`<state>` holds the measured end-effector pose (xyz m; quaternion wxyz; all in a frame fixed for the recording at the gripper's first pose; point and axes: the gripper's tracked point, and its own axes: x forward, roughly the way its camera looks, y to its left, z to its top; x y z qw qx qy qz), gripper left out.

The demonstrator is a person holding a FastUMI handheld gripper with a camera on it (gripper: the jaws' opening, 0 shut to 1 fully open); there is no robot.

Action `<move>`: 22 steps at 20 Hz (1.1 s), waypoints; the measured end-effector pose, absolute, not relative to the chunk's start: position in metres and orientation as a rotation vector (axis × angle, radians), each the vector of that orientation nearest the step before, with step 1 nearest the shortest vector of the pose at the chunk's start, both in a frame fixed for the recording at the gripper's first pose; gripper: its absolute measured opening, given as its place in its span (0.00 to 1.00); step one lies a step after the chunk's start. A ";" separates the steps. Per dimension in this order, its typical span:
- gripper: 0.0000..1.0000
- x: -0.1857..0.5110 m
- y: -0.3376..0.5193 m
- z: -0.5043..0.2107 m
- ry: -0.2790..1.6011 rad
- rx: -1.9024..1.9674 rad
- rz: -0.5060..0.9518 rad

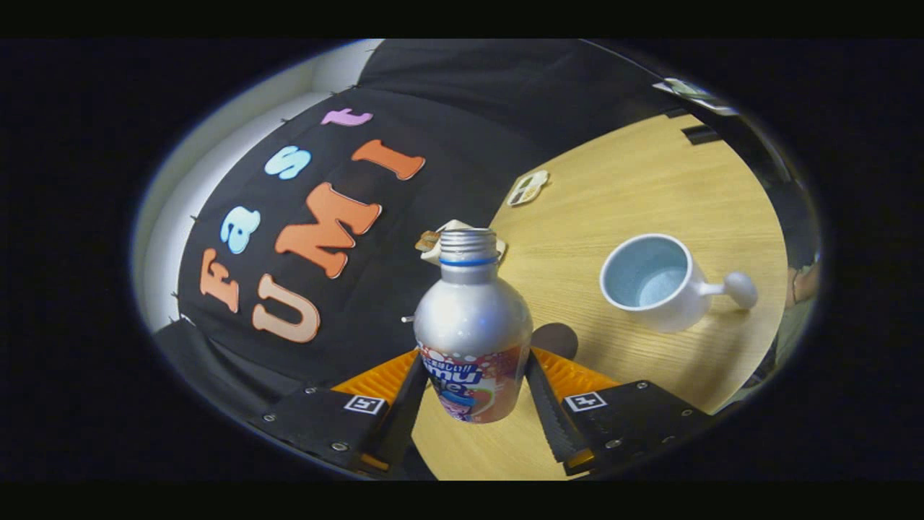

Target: Take the bottle from table, then pour the juice into the cup, finally place the bottle on the coaster

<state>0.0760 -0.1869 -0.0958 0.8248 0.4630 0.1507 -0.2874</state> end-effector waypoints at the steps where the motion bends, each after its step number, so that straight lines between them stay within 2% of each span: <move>1: 0.75 0.080 -0.188 -0.094 0.319 0.935 -0.600; 11: 0.75 0.115 -0.193 -0.095 0.338 0.464 -0.546; 17: 0.76 0.140 -0.203 -0.112 0.410 0.168 -0.546; 22: 0.76 0.158 -0.212 -0.128 0.420 0.080 -0.543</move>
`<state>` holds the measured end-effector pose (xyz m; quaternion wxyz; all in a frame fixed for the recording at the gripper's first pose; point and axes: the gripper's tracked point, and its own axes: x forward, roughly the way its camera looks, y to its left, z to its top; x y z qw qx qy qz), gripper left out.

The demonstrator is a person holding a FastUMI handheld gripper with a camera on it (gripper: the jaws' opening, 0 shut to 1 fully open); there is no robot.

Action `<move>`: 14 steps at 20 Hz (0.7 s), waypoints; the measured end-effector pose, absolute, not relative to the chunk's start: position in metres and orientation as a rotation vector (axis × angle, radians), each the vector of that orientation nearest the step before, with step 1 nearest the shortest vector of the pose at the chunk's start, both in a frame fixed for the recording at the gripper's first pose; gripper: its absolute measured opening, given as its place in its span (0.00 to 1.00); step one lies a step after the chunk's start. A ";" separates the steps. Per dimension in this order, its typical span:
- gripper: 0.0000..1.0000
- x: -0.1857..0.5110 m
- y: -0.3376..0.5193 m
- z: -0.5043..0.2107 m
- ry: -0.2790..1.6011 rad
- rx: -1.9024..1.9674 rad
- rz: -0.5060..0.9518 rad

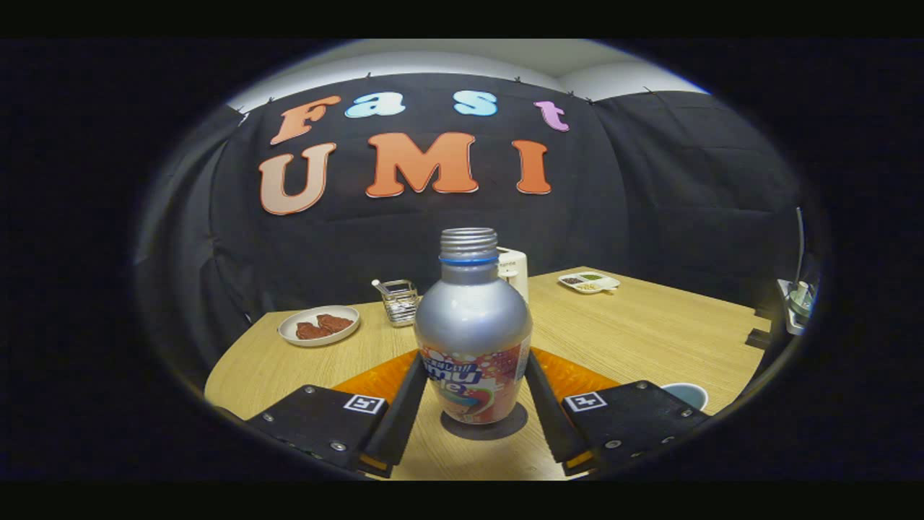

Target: Take the bottle from table, then pour the juice into the cup, finally place the bottle on the coaster

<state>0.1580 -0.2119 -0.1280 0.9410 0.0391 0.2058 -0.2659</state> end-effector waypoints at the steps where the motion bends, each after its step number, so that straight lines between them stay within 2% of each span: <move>1: 0.76 0.160 -0.212 -0.133 0.426 0.073 -0.540; 14: 0.77 0.166 -0.210 -0.176 0.485 0.046 -0.537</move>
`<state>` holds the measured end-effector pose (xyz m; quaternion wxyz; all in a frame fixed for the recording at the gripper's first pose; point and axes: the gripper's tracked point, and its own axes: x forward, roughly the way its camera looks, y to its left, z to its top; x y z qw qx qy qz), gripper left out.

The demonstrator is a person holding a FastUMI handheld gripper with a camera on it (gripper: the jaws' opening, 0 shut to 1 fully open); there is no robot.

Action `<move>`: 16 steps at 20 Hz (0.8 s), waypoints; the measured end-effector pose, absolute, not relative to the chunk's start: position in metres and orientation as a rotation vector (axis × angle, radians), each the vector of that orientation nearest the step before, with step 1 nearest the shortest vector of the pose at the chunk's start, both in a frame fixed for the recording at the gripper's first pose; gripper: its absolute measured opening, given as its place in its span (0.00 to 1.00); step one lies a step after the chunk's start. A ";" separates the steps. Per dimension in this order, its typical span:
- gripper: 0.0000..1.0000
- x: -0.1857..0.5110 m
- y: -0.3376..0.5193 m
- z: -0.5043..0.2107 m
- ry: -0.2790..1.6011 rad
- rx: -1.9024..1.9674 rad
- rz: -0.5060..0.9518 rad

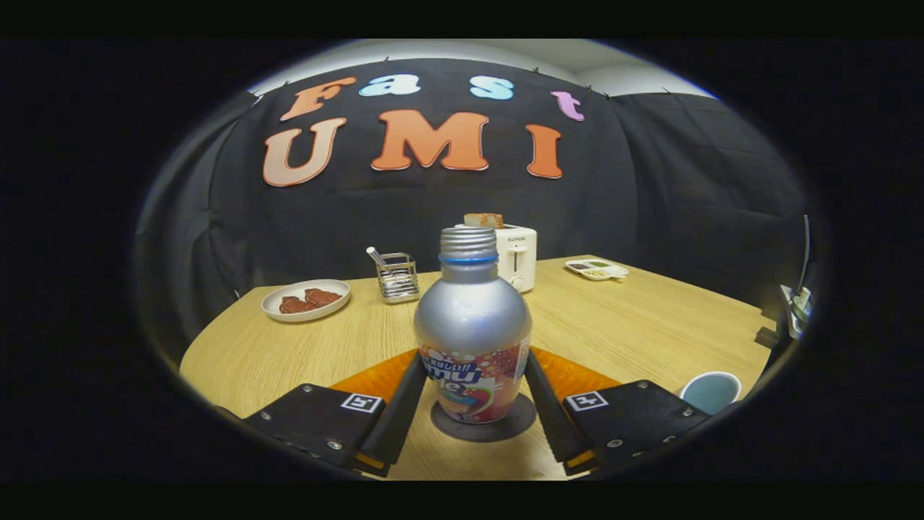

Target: Take the bottle from table, then pour the juice into the cup, finally place the bottle on the coaster

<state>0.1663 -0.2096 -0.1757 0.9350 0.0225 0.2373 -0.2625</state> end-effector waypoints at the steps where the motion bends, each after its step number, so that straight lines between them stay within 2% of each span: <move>1: 0.78 0.166 -0.211 -0.176 0.484 0.048 -0.543; 6: 0.82 0.164 -0.203 -0.168 0.466 0.046 -0.530; 10: 0.95 0.160 -0.200 -0.162 0.460 0.047 -0.526; 16: 0.97 0.145 -0.187 -0.154 0.470 0.027 -0.488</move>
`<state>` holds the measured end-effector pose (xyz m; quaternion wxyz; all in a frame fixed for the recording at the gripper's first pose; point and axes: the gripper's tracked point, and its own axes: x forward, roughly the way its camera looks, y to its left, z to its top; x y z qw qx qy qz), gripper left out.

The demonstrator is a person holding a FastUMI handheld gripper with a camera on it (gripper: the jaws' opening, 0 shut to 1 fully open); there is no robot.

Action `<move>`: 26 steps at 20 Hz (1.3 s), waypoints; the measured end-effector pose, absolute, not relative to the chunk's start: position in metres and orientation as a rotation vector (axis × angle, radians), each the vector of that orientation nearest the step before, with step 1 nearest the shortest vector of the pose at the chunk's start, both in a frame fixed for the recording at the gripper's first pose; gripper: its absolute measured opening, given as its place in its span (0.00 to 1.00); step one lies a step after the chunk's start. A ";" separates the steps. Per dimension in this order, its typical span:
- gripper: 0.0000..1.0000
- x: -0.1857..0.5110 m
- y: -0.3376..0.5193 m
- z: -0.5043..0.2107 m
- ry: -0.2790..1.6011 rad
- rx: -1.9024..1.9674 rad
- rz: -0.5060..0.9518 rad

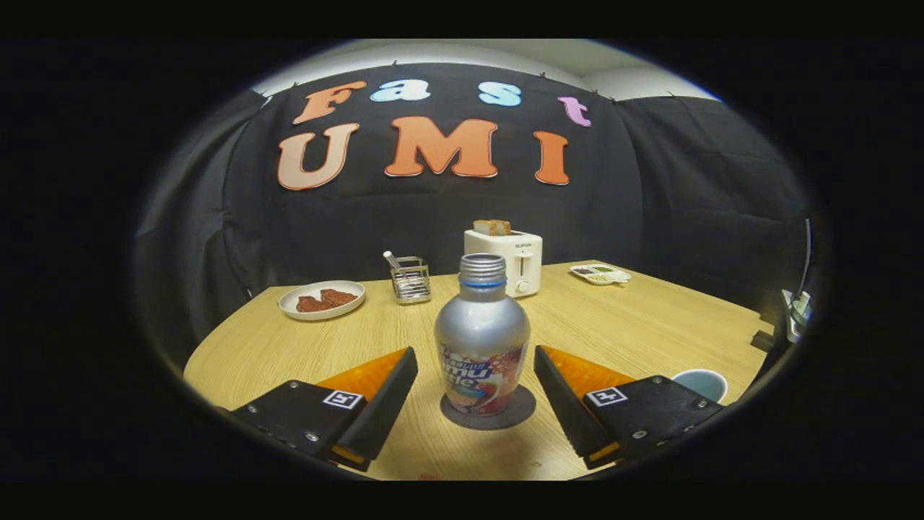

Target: Take the bottle from table, then pour the juice into the cup, finally place the bottle on the coaster

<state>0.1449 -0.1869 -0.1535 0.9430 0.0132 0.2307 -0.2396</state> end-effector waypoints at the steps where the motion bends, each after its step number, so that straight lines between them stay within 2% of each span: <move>1: 0.97 0.141 -0.182 -0.152 0.475 0.023 -0.479; 13: 0.97 0.097 -0.101 -0.055 0.344 -0.014 -0.368; 26: 0.97 0.049 -0.039 -0.015 0.264 0.059 -0.254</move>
